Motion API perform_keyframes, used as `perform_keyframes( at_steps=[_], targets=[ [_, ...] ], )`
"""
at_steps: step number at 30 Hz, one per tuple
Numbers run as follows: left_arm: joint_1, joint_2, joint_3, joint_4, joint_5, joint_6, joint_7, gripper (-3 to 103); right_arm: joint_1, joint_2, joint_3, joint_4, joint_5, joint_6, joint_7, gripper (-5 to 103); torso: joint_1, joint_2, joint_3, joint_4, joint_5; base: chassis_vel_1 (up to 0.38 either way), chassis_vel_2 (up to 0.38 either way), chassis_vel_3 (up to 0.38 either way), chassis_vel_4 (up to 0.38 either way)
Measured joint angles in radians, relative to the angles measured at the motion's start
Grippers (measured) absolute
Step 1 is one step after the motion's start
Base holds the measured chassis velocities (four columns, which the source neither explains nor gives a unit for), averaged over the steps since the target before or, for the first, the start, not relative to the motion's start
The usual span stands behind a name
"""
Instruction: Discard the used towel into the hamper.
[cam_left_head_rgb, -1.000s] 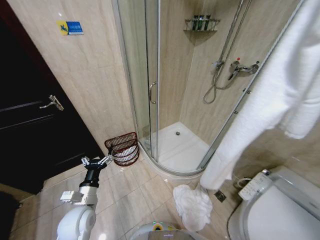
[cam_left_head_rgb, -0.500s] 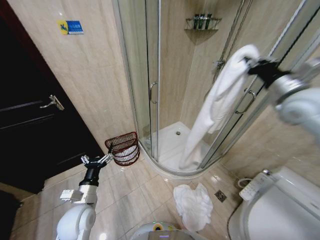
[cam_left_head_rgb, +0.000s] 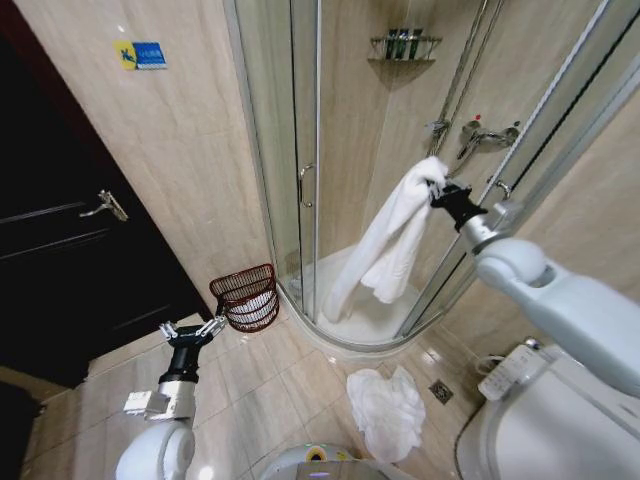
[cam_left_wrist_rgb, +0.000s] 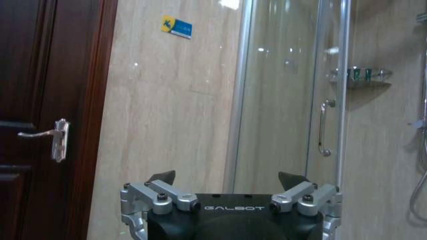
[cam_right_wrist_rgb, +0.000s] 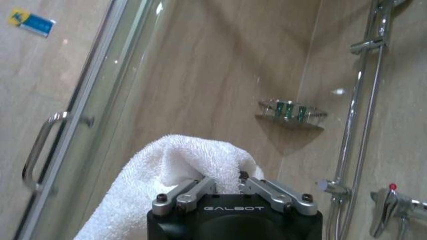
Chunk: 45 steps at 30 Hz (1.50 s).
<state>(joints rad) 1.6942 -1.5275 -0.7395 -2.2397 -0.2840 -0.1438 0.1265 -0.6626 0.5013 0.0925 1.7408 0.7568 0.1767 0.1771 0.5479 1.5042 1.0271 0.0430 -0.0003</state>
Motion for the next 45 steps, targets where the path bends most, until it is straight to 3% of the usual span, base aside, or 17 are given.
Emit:
perform_keyframes(
  at_steps=[2,8,12,13,16,17,19,23,34,38,40,41,45],
  targets=[
    [0.001,-0.001,0.003,0.000,0.010,0.000,0.000,100,-0.095,0.049,0.061,-0.023,-0.075,0.042,-0.022,9,0.000,0.000,0.000,0.0001,-0.0001,0.000,0.000,0.000,0.000],
    [0.006,-0.010,0.006,-0.006,0.023,0.000,0.000,100,-0.335,0.140,0.219,0.049,-0.161,0.038,-0.034,9,0.000,0.000,0.000,-0.0006,0.0014,0.000,0.000,0.000,0.000],
    [0.009,-0.021,0.006,-0.012,0.029,0.000,-0.001,100,-0.573,0.228,0.415,0.291,-0.196,-0.059,-0.007,9,0.000,0.000,0.000,-0.0002,-0.0008,0.000,0.000,0.000,0.000],
    [0.009,-0.021,0.006,-0.012,0.029,0.000,-0.001,100,-0.573,0.228,0.415,0.291,-0.196,-0.059,-0.007,9,0.000,0.000,0.000,-0.0002,-0.0008,0.000,0.000,0.000,0.000],
    [0.012,-0.028,0.009,-0.021,0.028,0.000,-0.001,100,-0.706,0.273,0.495,0.475,-0.197,-0.168,0.018,9,0.000,0.000,0.000,-0.0005,0.0002,0.000,0.000,0.000,0.000],
    [0.012,-0.028,0.009,-0.021,0.028,0.000,-0.001,100,-0.706,0.273,0.495,0.475,-0.197,-0.168,0.018,9,0.000,0.000,0.000,-0.0005,0.0002,0.000,0.000,0.000,0.000],
    [0.015,-0.030,0.008,-0.032,0.020,-0.002,-0.001,100,-0.768,0.302,0.536,0.615,-0.191,-0.257,0.048,9,0.000,0.000,0.000,-0.0003,0.0000,0.000,0.000,0.000,0.000],
    [0.019,-0.032,0.005,-0.047,0.009,-0.005,-0.001,100,-0.813,0.336,0.590,0.715,-0.178,-0.339,0.076,9,0.000,0.000,0.000,-0.0002,0.0001,0.000,0.000,0.000,0.000],
    [0.029,-0.042,-0.004,-0.034,0.007,-0.072,0.006,100,-0.826,0.411,0.835,0.770,-0.111,-0.467,0.017,9,0.000,0.000,0.000,-0.0002,0.0005,0.000,0.000,0.000,0.000],
    [0.030,-0.047,-0.007,-0.012,0.007,-0.107,0.008,100,-0.819,0.465,0.827,0.769,-0.133,-0.509,-0.013,9,0.000,0.000,0.000,-0.0001,-0.0002,0.000,0.000,0.000,0.000],
    [0.032,-0.052,-0.006,0.000,0.008,-0.125,0.008,100,-0.827,0.524,0.753,0.767,-0.216,-0.489,-0.027,9,0.000,0.000,0.000,-0.0003,0.0007,0.000,0.000,0.000,0.000],
    [0.032,-0.052,-0.006,0.000,0.008,-0.125,0.008,100,-0.827,0.524,0.753,0.767,-0.216,-0.489,-0.027,9,0.000,0.000,0.000,-0.0003,0.0007,0.000,0.000,0.000,0.000],
    [0.020,-0.046,-0.007,0.008,0.000,-0.132,0.006,100,-0.796,0.595,0.585,0.764,-0.366,-0.465,-0.017,9,0.000,0.000,0.000,-0.0001,0.0001,0.000,0.000,0.000,0.000]
  ],
)
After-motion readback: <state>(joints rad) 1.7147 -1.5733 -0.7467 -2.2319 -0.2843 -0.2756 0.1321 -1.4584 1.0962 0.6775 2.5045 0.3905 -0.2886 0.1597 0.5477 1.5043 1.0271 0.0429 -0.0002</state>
